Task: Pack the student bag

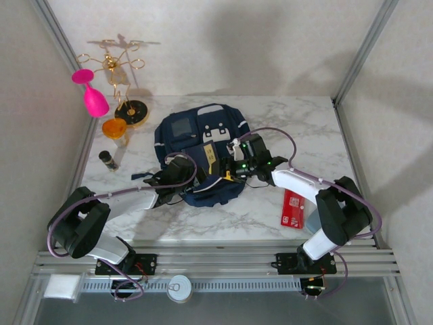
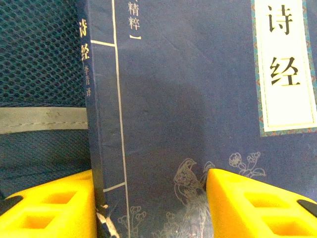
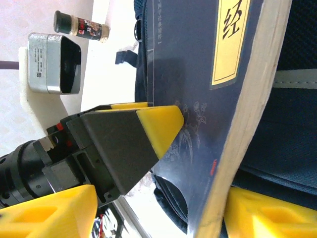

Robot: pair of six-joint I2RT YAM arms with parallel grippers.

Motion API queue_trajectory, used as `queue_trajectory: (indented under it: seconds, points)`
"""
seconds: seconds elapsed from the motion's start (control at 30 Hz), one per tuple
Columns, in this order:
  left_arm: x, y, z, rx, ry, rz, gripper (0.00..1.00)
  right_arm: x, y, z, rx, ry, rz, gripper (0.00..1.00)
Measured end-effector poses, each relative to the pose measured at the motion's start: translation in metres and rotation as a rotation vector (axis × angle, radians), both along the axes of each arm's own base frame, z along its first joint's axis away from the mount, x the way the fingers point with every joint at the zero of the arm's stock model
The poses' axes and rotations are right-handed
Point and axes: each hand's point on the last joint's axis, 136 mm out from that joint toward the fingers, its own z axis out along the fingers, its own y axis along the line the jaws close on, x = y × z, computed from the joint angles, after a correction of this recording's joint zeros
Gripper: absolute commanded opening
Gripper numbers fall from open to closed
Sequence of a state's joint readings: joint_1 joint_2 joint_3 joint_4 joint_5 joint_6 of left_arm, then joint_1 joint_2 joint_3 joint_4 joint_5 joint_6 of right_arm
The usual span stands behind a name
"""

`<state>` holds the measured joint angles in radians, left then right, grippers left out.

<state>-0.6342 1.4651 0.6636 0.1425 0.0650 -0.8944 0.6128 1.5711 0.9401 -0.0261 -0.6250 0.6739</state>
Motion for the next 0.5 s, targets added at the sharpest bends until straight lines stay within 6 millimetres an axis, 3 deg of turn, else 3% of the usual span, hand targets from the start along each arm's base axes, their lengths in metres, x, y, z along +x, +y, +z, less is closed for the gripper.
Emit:
queue_trajectory:
  seconds: [0.23, 0.5]
  points:
    - [-0.002, -0.004, 0.001, -0.011, 0.004, -0.020, 0.51, 0.005, -0.006, -0.024, -0.067, 0.030, -0.030, 0.50]
    - [-0.003, -0.011, 0.007, 0.004, -0.009, -0.072, 0.59, 0.014, -0.020, -0.028, -0.113, 0.005, -0.078, 0.08]
